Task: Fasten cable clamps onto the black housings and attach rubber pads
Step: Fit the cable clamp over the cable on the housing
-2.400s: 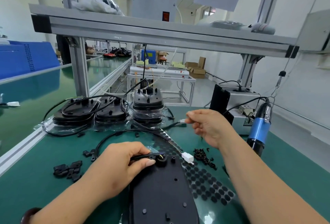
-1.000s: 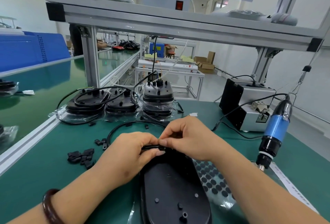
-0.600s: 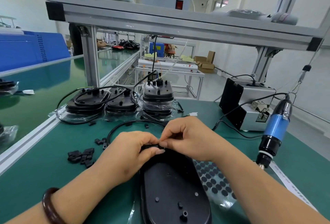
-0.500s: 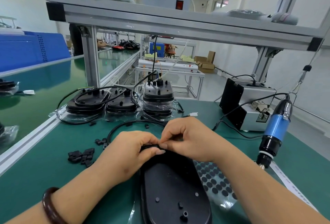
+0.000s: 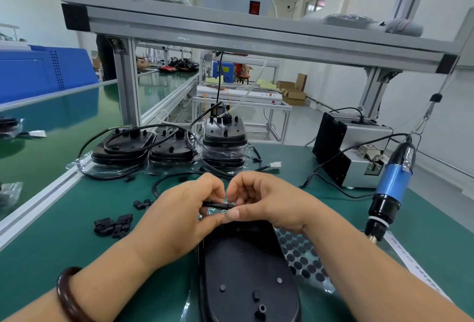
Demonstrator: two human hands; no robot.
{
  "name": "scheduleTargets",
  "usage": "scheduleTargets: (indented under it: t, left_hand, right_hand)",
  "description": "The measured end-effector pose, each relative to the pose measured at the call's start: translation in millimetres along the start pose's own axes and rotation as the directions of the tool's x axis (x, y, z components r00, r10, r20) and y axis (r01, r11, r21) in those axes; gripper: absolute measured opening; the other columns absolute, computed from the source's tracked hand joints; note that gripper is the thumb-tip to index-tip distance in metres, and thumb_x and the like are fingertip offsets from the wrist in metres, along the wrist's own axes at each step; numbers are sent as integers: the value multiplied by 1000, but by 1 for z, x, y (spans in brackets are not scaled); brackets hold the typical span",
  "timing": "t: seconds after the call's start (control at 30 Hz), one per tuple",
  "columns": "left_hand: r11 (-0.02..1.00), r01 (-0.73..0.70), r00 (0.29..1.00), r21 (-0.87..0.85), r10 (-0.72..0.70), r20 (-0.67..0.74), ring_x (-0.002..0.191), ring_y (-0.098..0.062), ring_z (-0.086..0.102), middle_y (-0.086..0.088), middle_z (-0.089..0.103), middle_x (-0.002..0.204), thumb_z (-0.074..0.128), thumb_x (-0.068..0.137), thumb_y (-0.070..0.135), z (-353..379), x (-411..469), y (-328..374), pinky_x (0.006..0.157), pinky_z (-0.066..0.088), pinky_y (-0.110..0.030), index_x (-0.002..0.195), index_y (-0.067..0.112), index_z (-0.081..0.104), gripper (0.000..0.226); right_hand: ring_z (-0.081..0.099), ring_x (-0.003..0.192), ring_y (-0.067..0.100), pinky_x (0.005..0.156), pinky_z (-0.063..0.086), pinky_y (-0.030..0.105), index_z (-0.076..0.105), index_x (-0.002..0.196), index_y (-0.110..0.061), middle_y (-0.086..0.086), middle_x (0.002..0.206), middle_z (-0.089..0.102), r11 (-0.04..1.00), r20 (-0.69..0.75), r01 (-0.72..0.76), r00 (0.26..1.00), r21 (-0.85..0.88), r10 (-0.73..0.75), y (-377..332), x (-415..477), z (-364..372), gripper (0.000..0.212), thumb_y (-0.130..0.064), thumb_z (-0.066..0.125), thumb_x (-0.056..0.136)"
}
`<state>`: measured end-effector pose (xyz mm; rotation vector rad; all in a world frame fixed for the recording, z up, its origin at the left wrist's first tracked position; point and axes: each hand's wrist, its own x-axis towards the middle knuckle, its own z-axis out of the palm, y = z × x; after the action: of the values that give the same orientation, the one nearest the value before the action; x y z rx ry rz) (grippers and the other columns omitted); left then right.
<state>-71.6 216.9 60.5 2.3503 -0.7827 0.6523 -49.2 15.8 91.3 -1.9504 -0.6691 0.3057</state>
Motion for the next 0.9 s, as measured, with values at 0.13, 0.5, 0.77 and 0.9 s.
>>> scheduleTargets:
  t: [0.13, 0.5, 0.77, 0.9]
  left_hand:
    - [966, -166, 980, 200, 183, -70, 70, -5, 46, 14, 56, 76, 80, 72, 35, -5, 4, 4, 67, 40, -24, 87, 28, 49, 36]
    - [1000, -5, 985, -2, 6, 174, 92, 10, 55, 28, 62, 96, 63, 87, 23, -14, 7, -4, 79, 45, -11, 106, 44, 54, 30]
    - [993, 106, 979, -41, -98, 177, 86, 5, 55, 25, 62, 88, 55, 92, 29, 0, 7, 5, 72, 45, -16, 94, 42, 53, 14]
    - [986, 160, 971, -46, -149, 189, 82, 2, 58, 18, 65, 87, 57, 92, 30, 6, 4, 4, 70, 45, -13, 94, 36, 60, 8]
  right_hand:
    - [49, 76, 15, 72, 43, 20, 62, 82, -15, 3, 80, 57, 998, 25, -33, 999, 57, 32, 3, 2, -1, 17, -2, 72, 82]
    - [49, 61, 1, 64, 41, 12, 64, 76, -17, -12, 64, 57, 997, -3, -78, 997, 10, 78, 5, 7, 1, 19, -3, 67, 88]
    - [33, 68, 25, 65, 28, 34, 59, 69, -16, 7, 70, 43, 985, 41, -147, 988, -92, 151, 0, 10, -2, 11, -20, 64, 78]
    - [32, 74, 33, 63, 19, 44, 67, 87, 1, 14, 81, 42, 952, 61, -277, 956, -129, 287, -2, 17, -6, 37, -30, 68, 66]
